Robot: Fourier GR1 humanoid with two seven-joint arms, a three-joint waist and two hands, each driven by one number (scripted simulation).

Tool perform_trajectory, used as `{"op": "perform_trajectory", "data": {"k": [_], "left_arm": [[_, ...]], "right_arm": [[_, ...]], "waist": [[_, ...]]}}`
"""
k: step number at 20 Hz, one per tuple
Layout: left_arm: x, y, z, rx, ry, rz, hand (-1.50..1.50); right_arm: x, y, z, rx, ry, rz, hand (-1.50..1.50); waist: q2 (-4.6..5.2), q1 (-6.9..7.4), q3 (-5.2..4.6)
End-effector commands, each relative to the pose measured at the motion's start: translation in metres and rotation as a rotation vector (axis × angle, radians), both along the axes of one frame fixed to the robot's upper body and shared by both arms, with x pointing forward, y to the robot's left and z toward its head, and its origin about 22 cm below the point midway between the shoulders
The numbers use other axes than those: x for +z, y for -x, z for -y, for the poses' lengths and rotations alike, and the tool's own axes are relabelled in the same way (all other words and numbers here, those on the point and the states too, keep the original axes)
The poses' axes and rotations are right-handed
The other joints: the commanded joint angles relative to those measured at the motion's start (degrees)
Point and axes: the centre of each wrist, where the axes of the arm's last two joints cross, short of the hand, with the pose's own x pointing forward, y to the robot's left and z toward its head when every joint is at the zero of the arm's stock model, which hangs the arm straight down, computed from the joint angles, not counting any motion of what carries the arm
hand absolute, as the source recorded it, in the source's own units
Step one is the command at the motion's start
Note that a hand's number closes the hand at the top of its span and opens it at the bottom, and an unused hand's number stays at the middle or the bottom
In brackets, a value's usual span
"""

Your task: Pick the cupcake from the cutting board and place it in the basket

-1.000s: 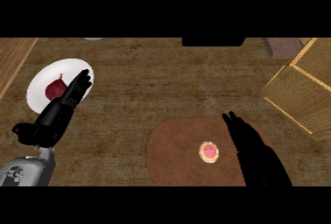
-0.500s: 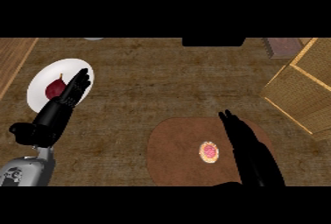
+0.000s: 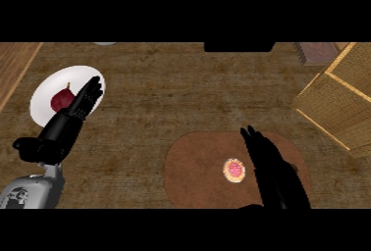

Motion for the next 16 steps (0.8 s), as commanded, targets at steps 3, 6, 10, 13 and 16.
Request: {"op": "perform_trajectory", "data": {"k": [3,6,10,13,16], "left_arm": [[-0.023,-0.007,0.022,0.002,-0.005,-0.020,0.00],[-0.002,0.000,-0.006,0.005,-0.003,-0.016,0.00],[0.002,0.000,-0.024,-0.022,0.003,-0.002,0.00],[-0.004,-0.003,0.012,0.003,-0.015,-0.022,0.00],[-0.007,-0.002,0.004,-0.006,-0.003,-0.010,0.00]], "right_arm": [[-0.004,-0.007,-0.018,0.009,0.060,-0.038,-1.50],[-0.008,-0.009,-0.007,0.006,0.068,-0.042,-1.50],[-0.029,-0.007,-0.034,0.000,0.085,-0.044,-1.50],[-0.025,-0.018,-0.024,-0.028,0.085,-0.069,-1.50],[-0.047,-0.026,-0.022,-0.017,0.097,-0.088,-1.50]], "waist": [[0.05,-0.11,-0.01],[-0.01,0.05,0.00],[-0.01,0.13,0.00],[0.00,0.03,0.00],[0.02,0.11,0.01]]}}
